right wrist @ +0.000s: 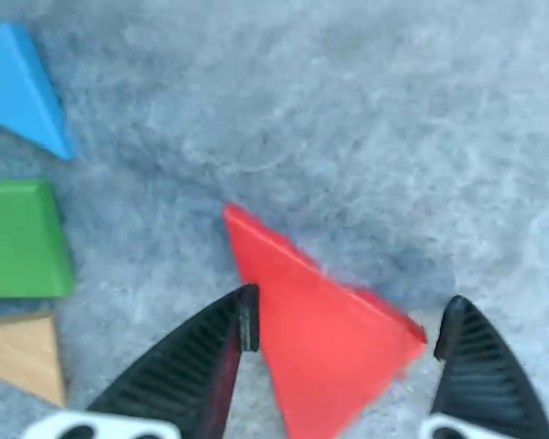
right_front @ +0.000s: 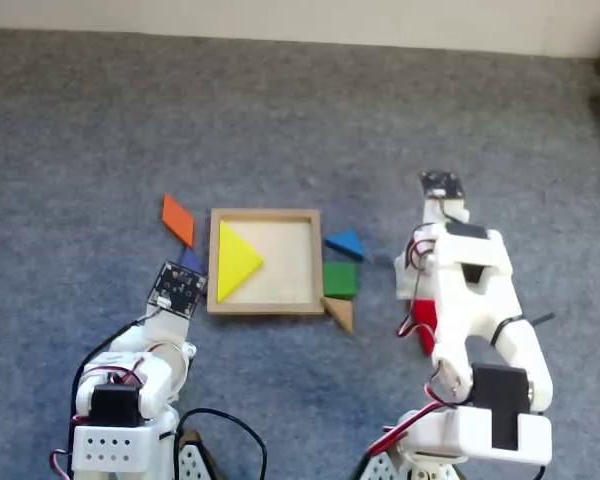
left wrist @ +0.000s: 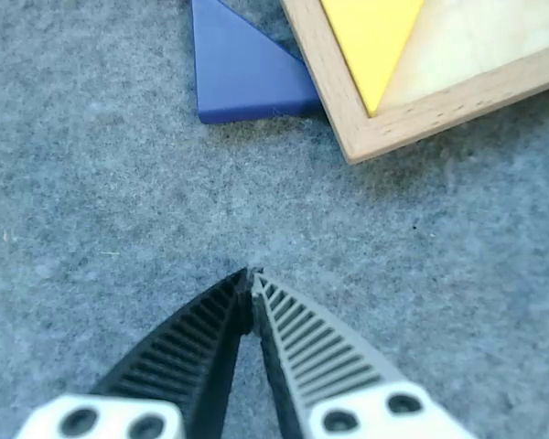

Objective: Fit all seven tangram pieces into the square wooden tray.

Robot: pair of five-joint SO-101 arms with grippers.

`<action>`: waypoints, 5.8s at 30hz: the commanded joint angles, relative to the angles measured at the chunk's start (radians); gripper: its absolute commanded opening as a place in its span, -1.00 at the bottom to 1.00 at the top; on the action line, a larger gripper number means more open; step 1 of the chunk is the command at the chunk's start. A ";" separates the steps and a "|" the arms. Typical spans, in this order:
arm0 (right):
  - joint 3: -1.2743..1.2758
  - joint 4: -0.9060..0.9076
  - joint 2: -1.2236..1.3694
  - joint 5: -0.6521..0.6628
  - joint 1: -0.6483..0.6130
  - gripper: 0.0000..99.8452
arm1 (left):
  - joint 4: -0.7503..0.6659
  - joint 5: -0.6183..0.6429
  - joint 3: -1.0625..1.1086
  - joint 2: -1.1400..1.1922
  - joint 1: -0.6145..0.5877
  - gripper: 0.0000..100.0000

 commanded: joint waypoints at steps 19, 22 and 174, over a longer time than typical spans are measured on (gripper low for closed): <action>0.107 -0.108 -0.016 0.034 -0.021 -0.51 | 0.005 0.011 0.021 -0.035 -0.010 -0.99; 0.105 -0.108 -0.018 0.034 -0.021 -0.68 | 0.005 0.011 0.021 -0.035 -0.010 -0.99; 0.047 -0.481 -0.234 0.520 -0.536 -0.99 | 0.005 0.011 0.021 -0.035 -0.010 -0.99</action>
